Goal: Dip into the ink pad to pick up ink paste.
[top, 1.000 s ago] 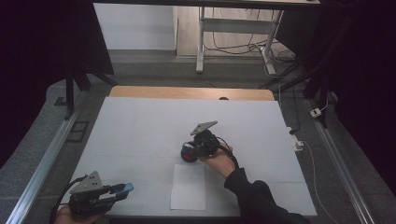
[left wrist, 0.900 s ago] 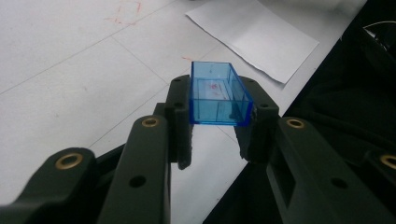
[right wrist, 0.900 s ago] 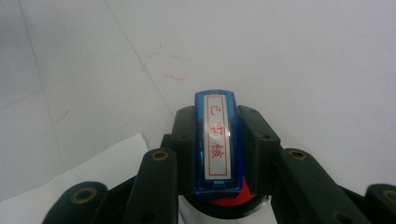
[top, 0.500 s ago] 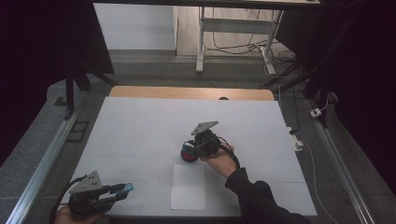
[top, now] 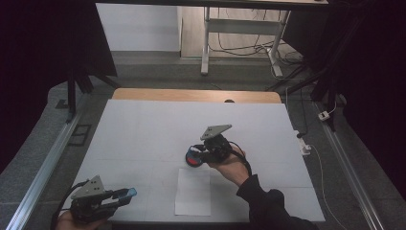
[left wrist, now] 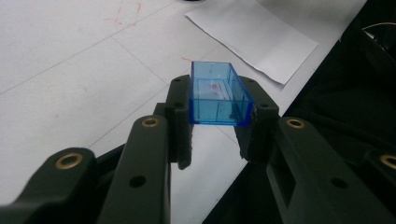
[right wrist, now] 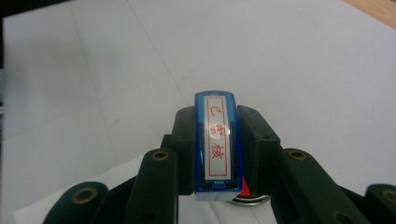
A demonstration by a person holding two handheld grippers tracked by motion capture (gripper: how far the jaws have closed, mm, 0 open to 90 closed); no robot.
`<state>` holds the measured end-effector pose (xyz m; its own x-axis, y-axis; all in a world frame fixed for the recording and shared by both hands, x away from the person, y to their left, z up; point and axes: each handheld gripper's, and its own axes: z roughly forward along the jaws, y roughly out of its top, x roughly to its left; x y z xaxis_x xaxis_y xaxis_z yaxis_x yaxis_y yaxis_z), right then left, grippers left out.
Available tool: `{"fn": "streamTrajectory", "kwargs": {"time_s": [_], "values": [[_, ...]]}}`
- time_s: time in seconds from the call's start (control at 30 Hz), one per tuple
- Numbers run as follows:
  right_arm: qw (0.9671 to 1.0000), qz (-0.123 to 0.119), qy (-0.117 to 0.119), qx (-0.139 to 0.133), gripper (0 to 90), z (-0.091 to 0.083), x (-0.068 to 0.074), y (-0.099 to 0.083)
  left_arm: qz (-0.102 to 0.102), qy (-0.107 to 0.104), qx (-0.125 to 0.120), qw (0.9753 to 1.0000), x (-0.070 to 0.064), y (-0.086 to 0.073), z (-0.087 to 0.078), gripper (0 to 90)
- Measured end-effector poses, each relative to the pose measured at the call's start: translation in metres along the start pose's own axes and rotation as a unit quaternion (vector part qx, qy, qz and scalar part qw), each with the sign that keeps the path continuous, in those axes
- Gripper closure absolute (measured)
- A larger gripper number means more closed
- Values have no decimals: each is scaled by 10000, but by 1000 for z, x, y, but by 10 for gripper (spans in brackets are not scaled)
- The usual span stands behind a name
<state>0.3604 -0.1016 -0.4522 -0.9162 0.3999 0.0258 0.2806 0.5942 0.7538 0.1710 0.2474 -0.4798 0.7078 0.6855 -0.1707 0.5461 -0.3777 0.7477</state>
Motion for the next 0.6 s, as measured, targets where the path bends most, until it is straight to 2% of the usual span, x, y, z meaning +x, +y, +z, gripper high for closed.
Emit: {"fn": "streamTrajectory", "kwargs": {"time_s": [0.17, 0.47, 0.6], "values": [[9998, 33, 158, -122, 706, -9, 8, 3, 3, -5, 1, 10000, 0, 0, 0, 681], [9996, -38, 254, -150, 705, -22, 20, 0, 12, 29, 94, 10000, 0, 1, 1, 681], [9993, -55, 330, -177, 705, -26, 26, 0, -55, 66, 93, 9999, 0, 0, 0, 681]]}}
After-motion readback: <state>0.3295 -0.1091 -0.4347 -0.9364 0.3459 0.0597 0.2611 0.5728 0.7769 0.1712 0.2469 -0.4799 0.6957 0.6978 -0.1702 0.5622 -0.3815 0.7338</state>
